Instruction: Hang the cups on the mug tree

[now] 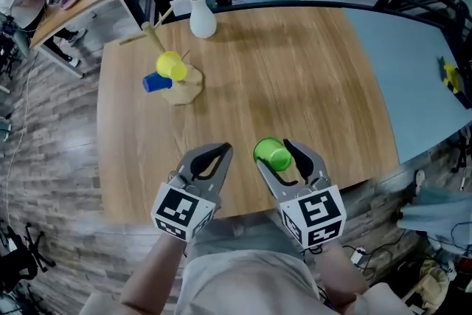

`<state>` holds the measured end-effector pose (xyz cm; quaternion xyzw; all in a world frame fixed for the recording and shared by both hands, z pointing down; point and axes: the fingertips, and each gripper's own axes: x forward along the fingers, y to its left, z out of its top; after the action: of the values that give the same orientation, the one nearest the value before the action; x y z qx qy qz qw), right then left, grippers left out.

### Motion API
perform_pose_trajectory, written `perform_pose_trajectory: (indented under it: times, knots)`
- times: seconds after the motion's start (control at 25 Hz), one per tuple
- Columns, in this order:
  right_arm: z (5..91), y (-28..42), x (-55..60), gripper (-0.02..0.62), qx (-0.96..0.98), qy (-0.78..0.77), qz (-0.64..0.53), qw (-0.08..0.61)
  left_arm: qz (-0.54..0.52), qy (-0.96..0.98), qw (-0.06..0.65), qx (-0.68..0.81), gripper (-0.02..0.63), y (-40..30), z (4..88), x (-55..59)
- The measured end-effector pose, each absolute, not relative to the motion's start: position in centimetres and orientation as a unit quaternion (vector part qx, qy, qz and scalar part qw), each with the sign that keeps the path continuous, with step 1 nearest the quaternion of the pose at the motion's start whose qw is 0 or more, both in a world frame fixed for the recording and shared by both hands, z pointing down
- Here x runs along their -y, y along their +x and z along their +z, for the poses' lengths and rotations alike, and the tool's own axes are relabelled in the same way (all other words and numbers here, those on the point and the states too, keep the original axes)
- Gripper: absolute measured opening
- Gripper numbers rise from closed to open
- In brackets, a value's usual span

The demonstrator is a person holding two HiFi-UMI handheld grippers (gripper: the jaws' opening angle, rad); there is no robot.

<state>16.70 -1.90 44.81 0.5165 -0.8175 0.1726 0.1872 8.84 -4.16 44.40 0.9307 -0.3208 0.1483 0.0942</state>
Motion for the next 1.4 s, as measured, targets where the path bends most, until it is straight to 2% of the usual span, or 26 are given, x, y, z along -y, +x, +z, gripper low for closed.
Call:
perform_pose_trajectory:
  times: [0.4, 0.88, 1.4]
  knots:
    - [36.6, 11.0, 0.9, 0.261, 0.851, 0.481, 0.129, 0.169, 0.125, 0.921, 0.057, 0.365, 0.002, 3.2, 36.0, 2.9]
    - [26.8, 2.2, -1.0, 0.261, 0.903, 0.407, 0.074, 0.115, 0.091, 0.902, 0.027, 0.422, 0.002, -4.3, 28.9, -0.6]
    - [26.6, -3.9, -0.9, 0.261, 0.925, 0.355, 0.052, 0.127, 0.078, 0.880, 0.019, 0.469, 0.002, -10.0, 27.9, -0.9]
